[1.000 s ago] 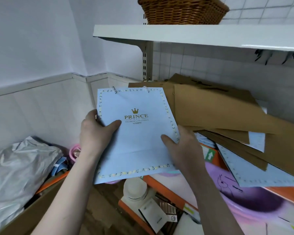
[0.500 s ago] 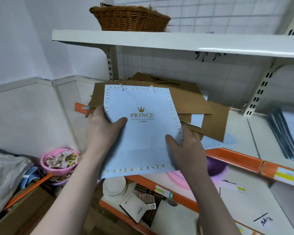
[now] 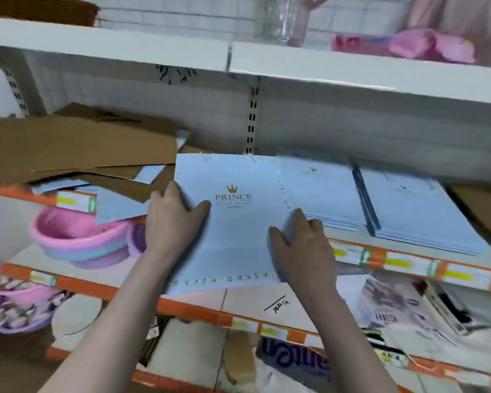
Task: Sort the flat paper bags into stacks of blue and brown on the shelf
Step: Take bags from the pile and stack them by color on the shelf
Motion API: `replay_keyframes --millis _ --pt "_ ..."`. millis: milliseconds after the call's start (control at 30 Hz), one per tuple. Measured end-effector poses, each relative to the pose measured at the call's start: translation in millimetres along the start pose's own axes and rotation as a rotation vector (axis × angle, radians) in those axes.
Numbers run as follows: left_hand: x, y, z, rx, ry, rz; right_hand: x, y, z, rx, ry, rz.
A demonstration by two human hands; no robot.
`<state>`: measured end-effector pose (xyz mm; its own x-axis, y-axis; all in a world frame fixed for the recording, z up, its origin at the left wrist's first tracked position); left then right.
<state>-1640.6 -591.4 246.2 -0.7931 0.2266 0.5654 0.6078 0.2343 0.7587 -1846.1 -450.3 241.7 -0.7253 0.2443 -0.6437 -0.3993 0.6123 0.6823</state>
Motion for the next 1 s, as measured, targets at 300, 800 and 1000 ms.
replay_keyframes --millis 300,800,1000 --pt "129.2 -82.9 24.7 -0.125 -0.189 -0.018 104.6 77.2 -23.6 0.089 -0.106 -0.015" --pt "141.8 -115.6 -33.4 -0.084 -0.123 -0.015 125.2 45.9 -91.2 -0.04 -0.138 -0.191" --pt "139.0 -78.1 -30.0 0.037 -0.081 0.037 107.0 42.7 -100.8 0.006 -0.032 -0.194"
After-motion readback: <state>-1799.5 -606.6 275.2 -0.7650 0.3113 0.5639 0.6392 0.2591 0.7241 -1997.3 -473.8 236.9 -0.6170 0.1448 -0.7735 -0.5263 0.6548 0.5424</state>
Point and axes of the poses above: each hand's wrist, its own z-axis away from the middle knuckle, its own y-axis out of the back of the hand, x = y × z, the point moved 10 cm from there along -z, towards the middle knuckle, and after that the axes turned 11 degrees about -z, right-handed, at the moved point
